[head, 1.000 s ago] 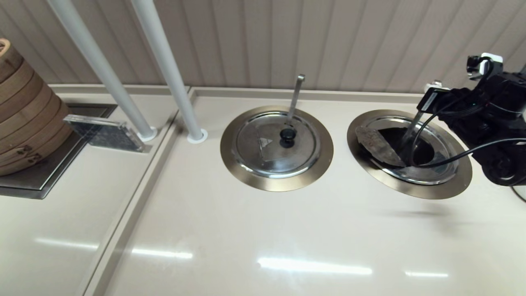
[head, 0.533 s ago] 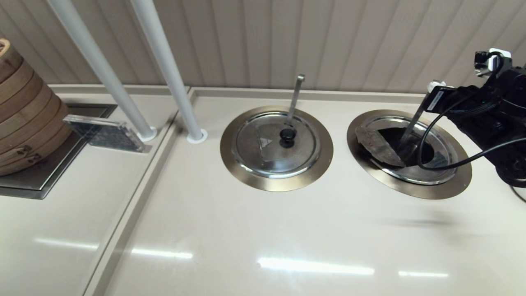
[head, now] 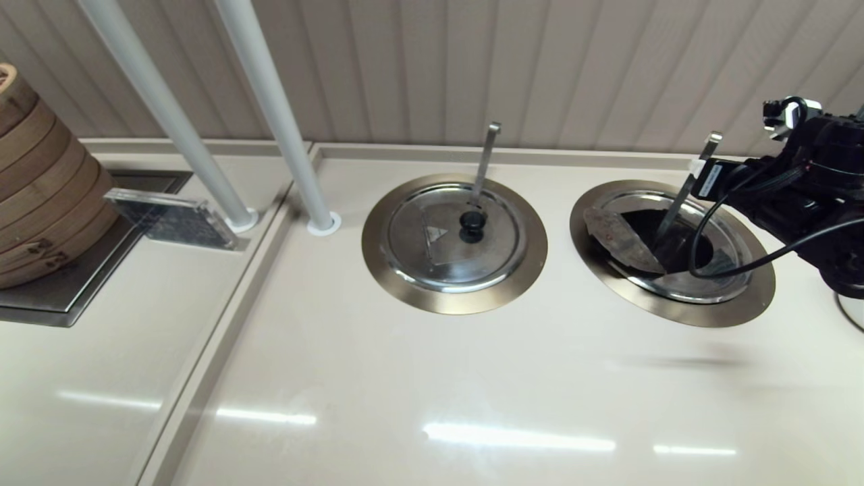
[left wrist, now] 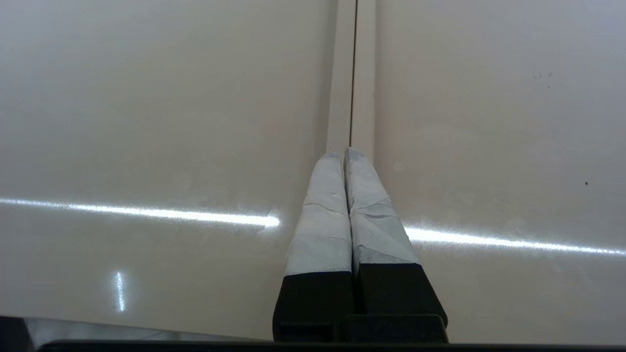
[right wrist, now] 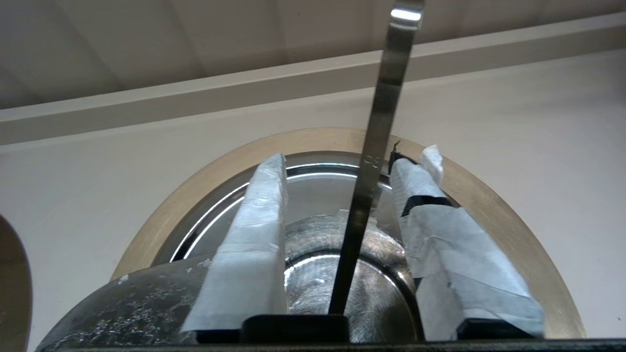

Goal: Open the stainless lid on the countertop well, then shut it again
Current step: Stir with a spoon

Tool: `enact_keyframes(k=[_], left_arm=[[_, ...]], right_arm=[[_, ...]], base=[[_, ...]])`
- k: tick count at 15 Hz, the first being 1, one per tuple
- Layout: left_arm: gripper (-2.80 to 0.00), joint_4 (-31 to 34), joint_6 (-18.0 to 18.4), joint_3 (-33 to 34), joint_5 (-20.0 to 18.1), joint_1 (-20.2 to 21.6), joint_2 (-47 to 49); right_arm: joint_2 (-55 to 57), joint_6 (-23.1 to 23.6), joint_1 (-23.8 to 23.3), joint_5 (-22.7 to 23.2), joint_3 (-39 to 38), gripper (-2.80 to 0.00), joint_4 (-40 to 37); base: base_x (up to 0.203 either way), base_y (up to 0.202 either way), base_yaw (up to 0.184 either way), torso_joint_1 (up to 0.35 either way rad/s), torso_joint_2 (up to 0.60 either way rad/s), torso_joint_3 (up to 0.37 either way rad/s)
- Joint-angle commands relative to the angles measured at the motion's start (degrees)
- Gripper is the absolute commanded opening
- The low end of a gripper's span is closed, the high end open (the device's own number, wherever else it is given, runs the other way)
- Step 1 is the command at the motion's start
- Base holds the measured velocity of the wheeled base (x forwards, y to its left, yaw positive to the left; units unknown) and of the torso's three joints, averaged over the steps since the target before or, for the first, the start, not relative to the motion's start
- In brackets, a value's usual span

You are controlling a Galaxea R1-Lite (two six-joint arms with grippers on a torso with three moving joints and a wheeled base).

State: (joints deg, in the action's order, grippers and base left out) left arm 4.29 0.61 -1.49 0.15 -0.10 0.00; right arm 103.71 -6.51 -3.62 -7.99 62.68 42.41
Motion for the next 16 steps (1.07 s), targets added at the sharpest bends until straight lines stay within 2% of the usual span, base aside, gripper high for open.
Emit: enact_keyframes(k=[1,6,8,10,13,16], left_arm=[[-2.80,0.0,0.0,0.0,0.0,0.0,0.0],[-2.80,0.0,0.0,0.0,0.0,0.0,0.0],[-2.80,0.0,0.0,0.0,0.0,0.0,0.0],[-2.80,0.0,0.0,0.0,0.0,0.0,0.0],[-2.80,0.0,0.0,0.0,0.0,0.0,0.0],[-2.80,0.0,0.0,0.0,0.0,0.0,0.0]], right_arm=[[-0.4,-1.3,-1.9,-0.5,-1.1,0.00,0.3],[9.8,-1.7,-5.5,-1.6,7.3,0.00,-0.9],[13.8,-1.8,-5.6,0.1,8.2,0.00,-0.2],[18.0,-2.3,-5.6,0.9,12.4,0.00,0.6],[24.5,-2.9,-5.5,0.3,21.6,0.00,0.5],[28.1,-3.0,-4.6,-0.3,27.2,0.00,0.0]], base=[[0.000,0.000,0.000,0.000,0.00,0.000],[0.000,0.000,0.000,0.000,0.00,0.000],[0.000,0.000,0.000,0.000,0.00,0.000],[0.000,0.000,0.000,0.000,0.00,0.000],[0.000,0.000,0.000,0.000,0.00,0.000],[0.000,0.000,0.000,0.000,0.00,0.000]])
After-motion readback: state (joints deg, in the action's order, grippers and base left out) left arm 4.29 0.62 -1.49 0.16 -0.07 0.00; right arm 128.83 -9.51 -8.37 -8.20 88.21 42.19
